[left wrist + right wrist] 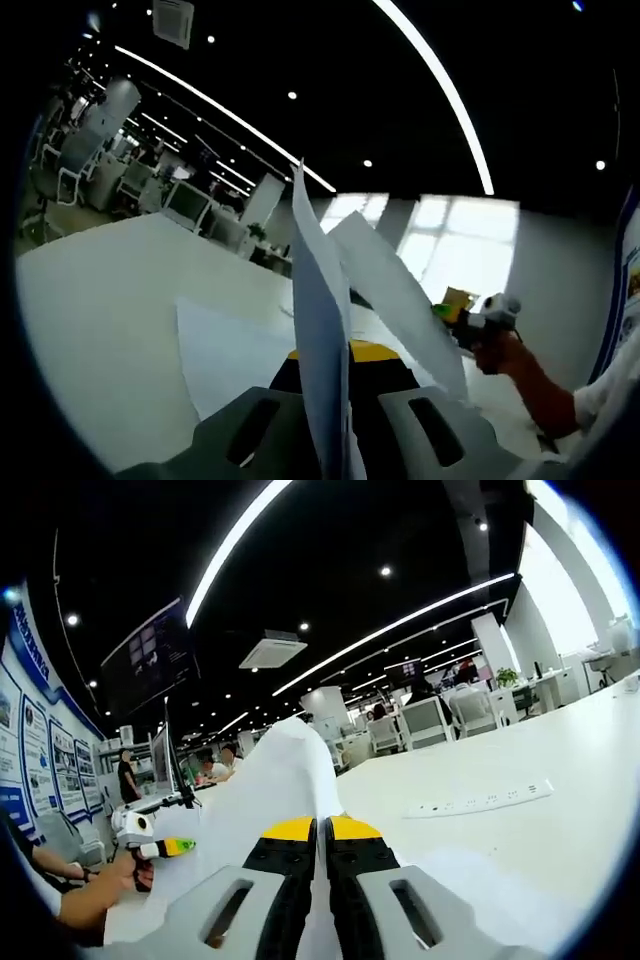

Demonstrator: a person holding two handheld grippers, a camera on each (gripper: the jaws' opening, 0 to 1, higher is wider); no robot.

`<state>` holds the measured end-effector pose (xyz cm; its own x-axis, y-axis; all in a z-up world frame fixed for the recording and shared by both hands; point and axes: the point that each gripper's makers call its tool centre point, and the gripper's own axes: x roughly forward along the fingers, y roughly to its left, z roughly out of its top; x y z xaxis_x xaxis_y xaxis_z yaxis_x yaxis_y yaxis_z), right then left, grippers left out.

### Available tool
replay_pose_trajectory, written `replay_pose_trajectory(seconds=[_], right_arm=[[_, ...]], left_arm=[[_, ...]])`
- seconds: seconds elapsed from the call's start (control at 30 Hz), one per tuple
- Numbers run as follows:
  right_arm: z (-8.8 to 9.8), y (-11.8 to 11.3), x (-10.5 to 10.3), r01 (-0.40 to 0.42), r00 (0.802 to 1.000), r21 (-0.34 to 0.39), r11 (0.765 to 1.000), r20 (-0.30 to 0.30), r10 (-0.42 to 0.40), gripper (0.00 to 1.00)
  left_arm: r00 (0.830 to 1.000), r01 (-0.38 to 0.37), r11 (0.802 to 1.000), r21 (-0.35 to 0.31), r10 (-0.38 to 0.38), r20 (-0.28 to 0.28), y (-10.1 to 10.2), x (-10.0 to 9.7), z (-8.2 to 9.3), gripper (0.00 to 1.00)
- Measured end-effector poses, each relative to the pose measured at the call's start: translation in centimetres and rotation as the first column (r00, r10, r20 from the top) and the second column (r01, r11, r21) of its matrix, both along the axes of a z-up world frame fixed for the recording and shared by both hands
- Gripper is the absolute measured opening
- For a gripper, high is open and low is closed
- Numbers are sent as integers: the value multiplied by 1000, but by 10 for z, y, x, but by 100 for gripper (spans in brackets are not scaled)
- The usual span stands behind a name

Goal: Organize the stack of printing papers by aligning and flattening the scattered papers on the table

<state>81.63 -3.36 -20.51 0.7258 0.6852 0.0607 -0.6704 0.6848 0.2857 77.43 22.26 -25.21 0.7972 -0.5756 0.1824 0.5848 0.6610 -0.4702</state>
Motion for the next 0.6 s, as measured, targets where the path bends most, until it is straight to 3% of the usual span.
replay_pose_trajectory(seconds=[0.1, 0.27, 0.43, 0.6], right_arm=[[-3, 1, 3, 0, 1000, 0, 1000, 14, 0, 0], [-7, 4, 0, -7, 1000, -12, 1000, 23, 8, 0], [0, -6, -4, 33, 997, -8, 999, 74, -33, 0], [2, -16, -2, 69, 994, 11, 998, 90, -69, 0]], left_arm=[[1000, 5, 996, -89, -5, 0, 2, 1, 9, 6], [1000, -12, 992, -125, 14, 9, 2, 9, 16, 6], [1000, -3, 992, -125, 3, 2, -9, 16, 20, 6], [1000, 0, 980, -200, -4, -18, -10, 20, 21, 6]])
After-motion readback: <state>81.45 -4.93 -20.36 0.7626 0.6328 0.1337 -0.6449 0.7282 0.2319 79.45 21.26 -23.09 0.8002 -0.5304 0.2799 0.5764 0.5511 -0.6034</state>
